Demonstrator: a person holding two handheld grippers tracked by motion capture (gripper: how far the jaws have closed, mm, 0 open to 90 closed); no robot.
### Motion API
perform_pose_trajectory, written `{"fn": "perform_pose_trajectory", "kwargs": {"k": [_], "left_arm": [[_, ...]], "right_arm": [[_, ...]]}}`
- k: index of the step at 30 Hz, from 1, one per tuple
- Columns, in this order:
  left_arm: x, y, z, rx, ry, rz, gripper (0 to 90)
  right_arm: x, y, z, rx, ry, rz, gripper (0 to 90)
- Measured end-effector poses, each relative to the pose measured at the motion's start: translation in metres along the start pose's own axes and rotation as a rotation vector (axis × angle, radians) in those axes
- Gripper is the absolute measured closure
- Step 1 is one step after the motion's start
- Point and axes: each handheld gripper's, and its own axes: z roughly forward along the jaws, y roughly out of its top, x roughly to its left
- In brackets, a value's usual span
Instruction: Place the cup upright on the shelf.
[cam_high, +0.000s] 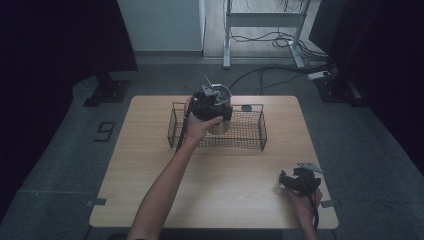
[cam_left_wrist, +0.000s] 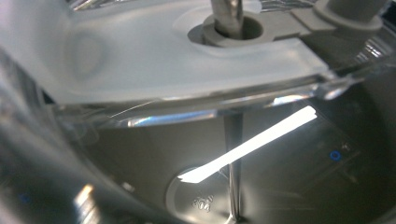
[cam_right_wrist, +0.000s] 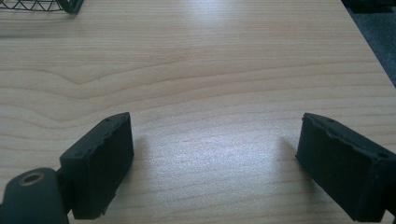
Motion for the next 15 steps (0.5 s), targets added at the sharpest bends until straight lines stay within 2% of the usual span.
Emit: {"fn": "perform_pose_trajectory", "kwargs": {"k": [9,15], "left_arm": [[0.001,-0.003,0.015,0.016,0.03,0.008,3.9],[0.007,-0.007,0.025,0.029,0.041,-0.009,3.9]], "right_arm": [[0.0,0.0,0.0,0.001,0.0,-0.002,11.0],[0.0,0.0,0.0,0.0,0.001,-0.001,11.3]]}}
